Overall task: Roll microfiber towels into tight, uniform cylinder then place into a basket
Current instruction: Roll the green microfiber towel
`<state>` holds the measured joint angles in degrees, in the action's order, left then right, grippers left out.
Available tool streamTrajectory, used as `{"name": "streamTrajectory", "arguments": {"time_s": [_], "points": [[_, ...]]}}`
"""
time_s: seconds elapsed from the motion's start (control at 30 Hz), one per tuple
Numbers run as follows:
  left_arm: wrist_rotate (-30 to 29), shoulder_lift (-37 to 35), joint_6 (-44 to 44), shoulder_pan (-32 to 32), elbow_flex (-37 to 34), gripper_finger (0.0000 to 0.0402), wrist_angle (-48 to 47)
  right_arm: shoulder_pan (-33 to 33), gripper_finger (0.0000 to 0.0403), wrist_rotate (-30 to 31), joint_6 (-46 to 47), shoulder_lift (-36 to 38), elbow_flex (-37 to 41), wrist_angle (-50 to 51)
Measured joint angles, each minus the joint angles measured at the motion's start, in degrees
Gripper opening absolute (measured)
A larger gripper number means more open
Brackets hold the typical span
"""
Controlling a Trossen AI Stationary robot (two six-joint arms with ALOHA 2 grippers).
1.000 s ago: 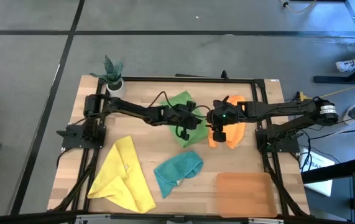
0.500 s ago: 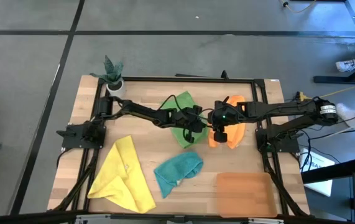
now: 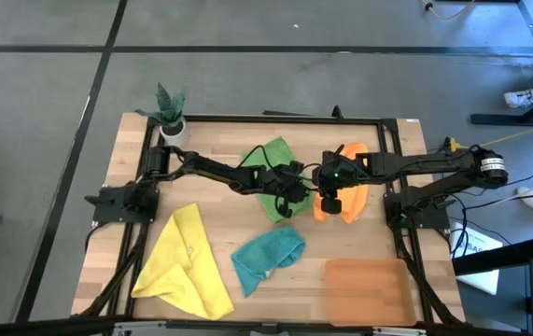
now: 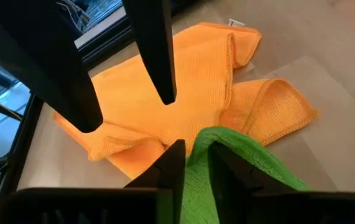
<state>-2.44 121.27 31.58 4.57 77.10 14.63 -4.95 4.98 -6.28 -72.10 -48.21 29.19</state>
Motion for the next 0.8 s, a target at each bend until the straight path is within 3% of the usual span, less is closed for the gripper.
{"name": "streamTrajectory", "arguments": {"time_s": [0.13, 0.43, 0.53, 0.67, 0.8], "points": [[-1.3, 0.0, -0.6, 0.0, 0.0, 0.0076, 0.1, 0.0, 0.0145, 0.0, 0.0, 0.0, 0.0, 0.0], [-12.1, -0.1, -4.4, -1.2, 0.0, 0.0078, 0.1, 0.0, 0.0145, 0.1, 0.0, 0.0, 0.0, 0.0], [-10.7, -0.1, -4.5, -1.6, 0.0, 0.0078, 0.0, 0.0, 0.0145, 0.1, 0.0, 0.0, 0.0, 0.0], [-3.2, -0.2, -4.7, -1.5, 0.0, 0.0078, -3.3, 0.0, 0.0145, 0.1, 0.0, 0.0, 0.0, 0.1], [-3.8, -0.2, -6.0, -1.4, 0.0, 0.0078, -6.0, 0.0, 0.0145, 0.0, 0.0, 0.0, 0.0, 0.1]]}}
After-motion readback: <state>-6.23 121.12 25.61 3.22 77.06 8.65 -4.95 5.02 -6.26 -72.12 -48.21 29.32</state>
